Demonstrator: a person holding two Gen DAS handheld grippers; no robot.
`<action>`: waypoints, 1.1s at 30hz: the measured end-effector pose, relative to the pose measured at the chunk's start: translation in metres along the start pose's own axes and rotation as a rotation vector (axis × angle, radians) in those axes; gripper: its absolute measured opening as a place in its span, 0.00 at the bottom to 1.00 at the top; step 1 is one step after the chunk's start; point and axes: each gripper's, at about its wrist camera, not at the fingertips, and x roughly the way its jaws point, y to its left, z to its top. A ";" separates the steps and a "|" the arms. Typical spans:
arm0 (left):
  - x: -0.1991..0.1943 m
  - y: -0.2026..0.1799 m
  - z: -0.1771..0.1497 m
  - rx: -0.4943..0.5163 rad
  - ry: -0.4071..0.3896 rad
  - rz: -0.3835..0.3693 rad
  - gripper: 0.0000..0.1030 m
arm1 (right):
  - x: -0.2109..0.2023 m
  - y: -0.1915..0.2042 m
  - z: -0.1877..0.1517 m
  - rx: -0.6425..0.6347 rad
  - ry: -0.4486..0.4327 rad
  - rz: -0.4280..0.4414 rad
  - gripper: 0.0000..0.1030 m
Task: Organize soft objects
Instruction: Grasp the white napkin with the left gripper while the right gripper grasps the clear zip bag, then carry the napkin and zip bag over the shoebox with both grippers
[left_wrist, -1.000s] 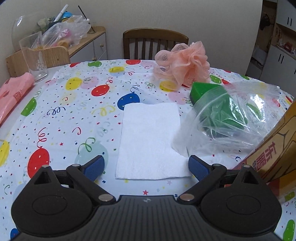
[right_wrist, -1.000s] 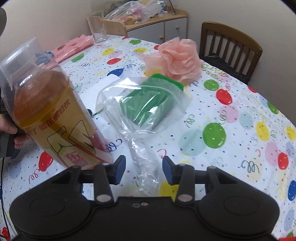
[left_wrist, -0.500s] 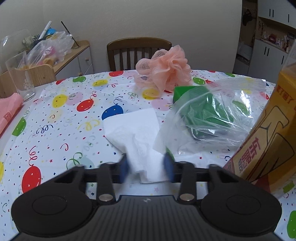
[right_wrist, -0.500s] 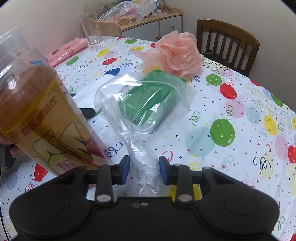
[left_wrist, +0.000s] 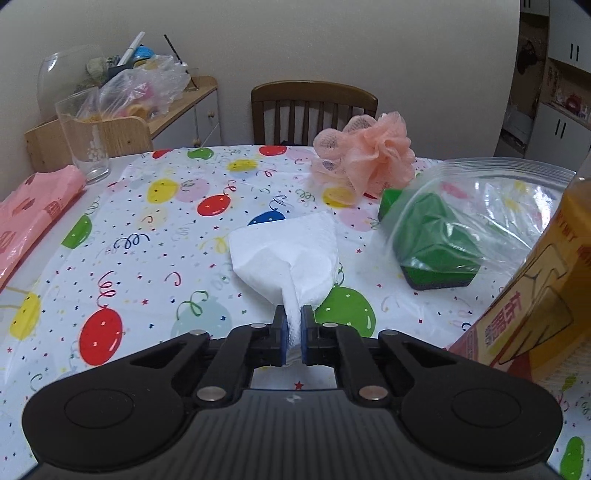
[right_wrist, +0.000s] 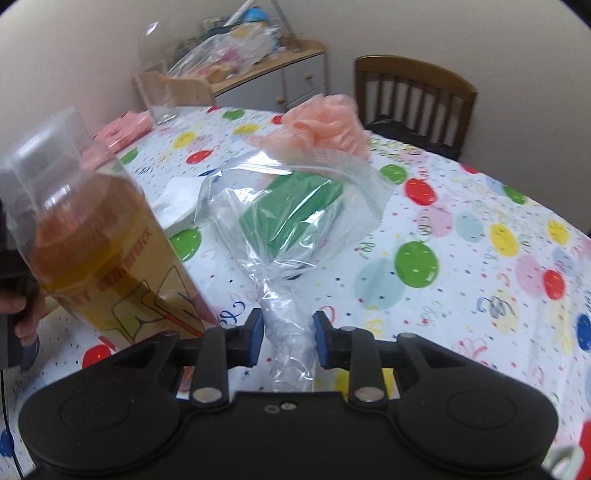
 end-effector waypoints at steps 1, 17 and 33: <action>-0.005 0.001 0.000 -0.007 -0.005 0.003 0.06 | -0.005 0.000 0.000 0.011 -0.006 -0.012 0.26; -0.115 -0.015 0.022 -0.059 -0.111 -0.028 0.06 | -0.119 -0.002 -0.012 0.123 -0.126 -0.076 0.26; -0.228 -0.115 0.032 0.031 -0.226 -0.094 0.06 | -0.248 -0.051 -0.070 0.229 -0.246 -0.102 0.27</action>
